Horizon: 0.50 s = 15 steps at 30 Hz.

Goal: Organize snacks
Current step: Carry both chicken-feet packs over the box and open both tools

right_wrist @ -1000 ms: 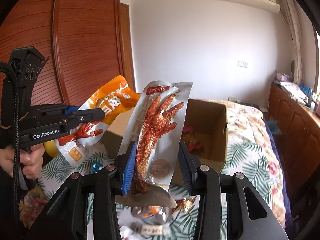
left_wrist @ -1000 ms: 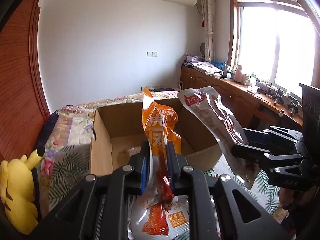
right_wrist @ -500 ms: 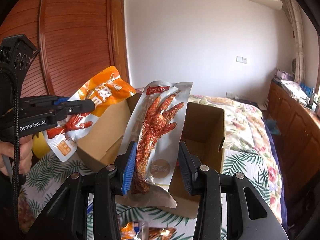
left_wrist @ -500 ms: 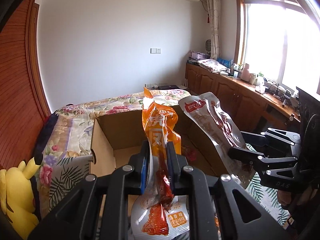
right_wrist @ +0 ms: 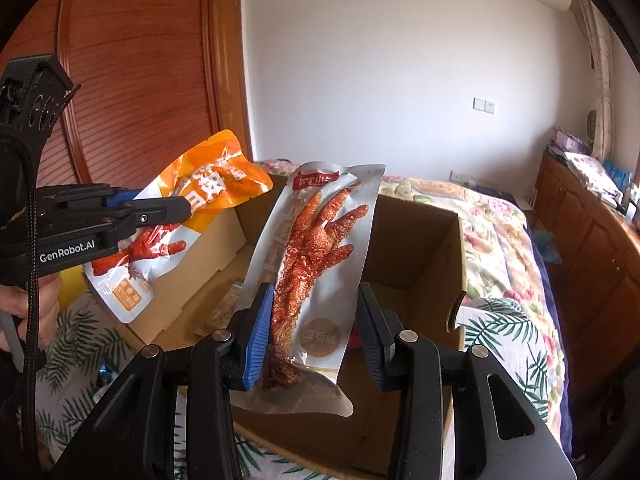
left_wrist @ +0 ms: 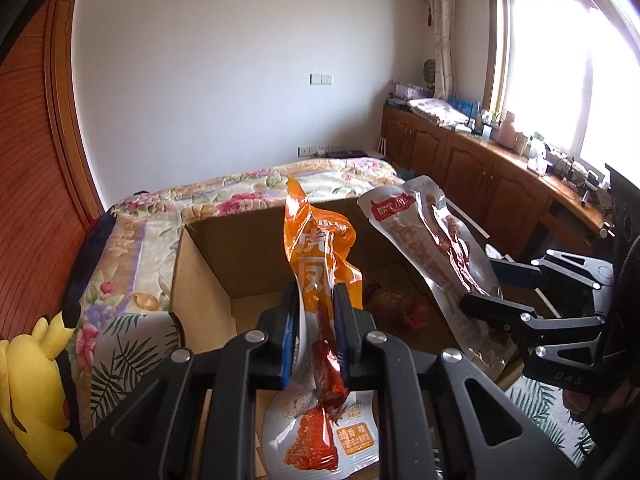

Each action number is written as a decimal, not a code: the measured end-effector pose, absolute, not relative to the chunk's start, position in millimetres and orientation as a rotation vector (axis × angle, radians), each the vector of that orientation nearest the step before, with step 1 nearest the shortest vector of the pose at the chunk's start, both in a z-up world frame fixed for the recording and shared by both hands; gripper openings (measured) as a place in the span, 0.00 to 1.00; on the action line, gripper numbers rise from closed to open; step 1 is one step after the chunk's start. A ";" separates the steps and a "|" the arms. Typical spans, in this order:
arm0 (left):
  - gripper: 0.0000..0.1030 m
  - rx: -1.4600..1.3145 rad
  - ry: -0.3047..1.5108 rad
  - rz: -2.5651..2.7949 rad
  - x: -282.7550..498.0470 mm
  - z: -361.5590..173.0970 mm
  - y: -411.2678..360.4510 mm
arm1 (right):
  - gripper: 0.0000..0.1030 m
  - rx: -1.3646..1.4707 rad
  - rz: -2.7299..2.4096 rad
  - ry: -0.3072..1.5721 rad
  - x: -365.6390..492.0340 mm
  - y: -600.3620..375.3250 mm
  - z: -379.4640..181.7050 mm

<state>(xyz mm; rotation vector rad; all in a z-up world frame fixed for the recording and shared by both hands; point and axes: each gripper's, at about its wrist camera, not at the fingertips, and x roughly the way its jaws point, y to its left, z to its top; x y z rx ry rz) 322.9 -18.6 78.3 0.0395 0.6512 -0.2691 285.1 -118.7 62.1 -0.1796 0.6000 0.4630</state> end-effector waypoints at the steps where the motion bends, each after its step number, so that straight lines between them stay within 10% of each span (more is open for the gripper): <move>1: 0.14 0.040 0.657 -0.269 324.5 75.9 -18.0 | 0.39 -0.187 0.459 0.607 286.0 -117.4 59.5; 15: 0.15 0.088 0.697 -0.250 334.1 59.5 -34.6 | 0.40 -0.214 0.442 0.673 294.9 -110.3 36.4</move>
